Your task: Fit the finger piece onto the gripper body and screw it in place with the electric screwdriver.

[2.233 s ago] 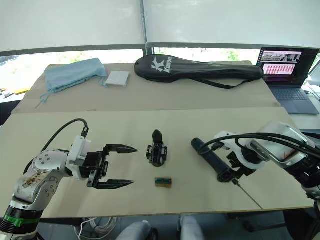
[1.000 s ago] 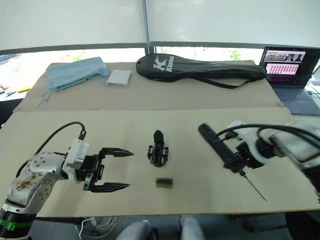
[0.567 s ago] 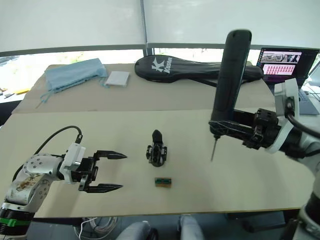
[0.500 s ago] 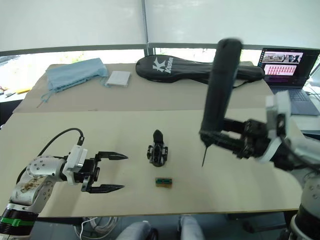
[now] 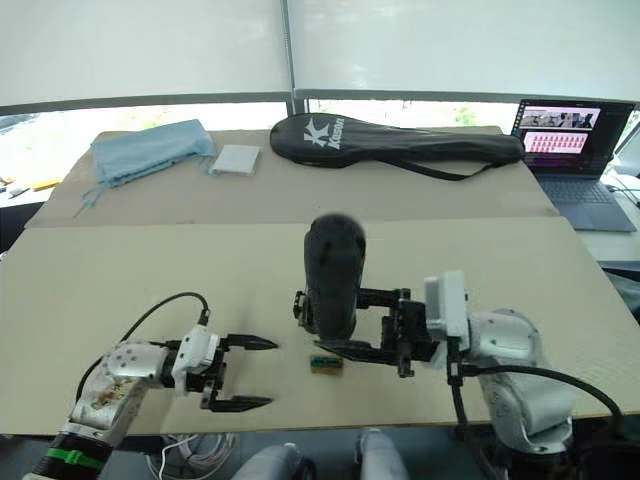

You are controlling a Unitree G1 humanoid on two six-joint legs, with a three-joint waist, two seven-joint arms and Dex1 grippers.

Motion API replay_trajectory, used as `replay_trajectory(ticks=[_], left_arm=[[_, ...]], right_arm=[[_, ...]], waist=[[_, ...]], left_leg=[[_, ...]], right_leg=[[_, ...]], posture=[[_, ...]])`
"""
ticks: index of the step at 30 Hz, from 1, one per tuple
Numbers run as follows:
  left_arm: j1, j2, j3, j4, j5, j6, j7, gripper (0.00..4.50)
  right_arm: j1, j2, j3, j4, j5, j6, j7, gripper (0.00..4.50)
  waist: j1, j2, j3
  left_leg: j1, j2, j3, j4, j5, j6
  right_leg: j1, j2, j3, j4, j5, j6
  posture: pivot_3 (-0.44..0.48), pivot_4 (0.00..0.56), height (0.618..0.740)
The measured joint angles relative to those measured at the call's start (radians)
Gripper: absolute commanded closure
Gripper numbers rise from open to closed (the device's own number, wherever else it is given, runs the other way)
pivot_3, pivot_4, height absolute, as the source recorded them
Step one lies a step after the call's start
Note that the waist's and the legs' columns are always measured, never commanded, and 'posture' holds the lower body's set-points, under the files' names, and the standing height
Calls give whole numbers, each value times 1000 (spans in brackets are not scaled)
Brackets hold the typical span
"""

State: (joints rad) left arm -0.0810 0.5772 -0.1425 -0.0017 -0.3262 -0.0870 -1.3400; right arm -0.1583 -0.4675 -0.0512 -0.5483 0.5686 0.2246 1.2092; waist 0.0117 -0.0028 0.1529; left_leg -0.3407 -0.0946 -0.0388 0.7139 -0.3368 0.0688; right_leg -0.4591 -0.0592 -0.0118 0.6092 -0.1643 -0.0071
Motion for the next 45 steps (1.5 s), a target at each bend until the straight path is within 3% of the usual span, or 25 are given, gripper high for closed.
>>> replay_trajectory(ticks=[14,45], left_arm=[[-20,-81,-112,-33,94,49,156,0],[-43,-115,-170,-21,104,47,188,0]], right_arm=[[13,-64,44,41,5,-83,35,2598],[15,-71,84,111,2,-97,37,2598]], waist=[[3,0,0],[11,0,0]], left_leg=[[2,0,0,-1,0,0],[3,0,0,-1,-1,1]], right_leg=[[2,0,1,0,0,0],[3,0,2,0,0,0]], posture=[[0,150,740],[0,150,740]])
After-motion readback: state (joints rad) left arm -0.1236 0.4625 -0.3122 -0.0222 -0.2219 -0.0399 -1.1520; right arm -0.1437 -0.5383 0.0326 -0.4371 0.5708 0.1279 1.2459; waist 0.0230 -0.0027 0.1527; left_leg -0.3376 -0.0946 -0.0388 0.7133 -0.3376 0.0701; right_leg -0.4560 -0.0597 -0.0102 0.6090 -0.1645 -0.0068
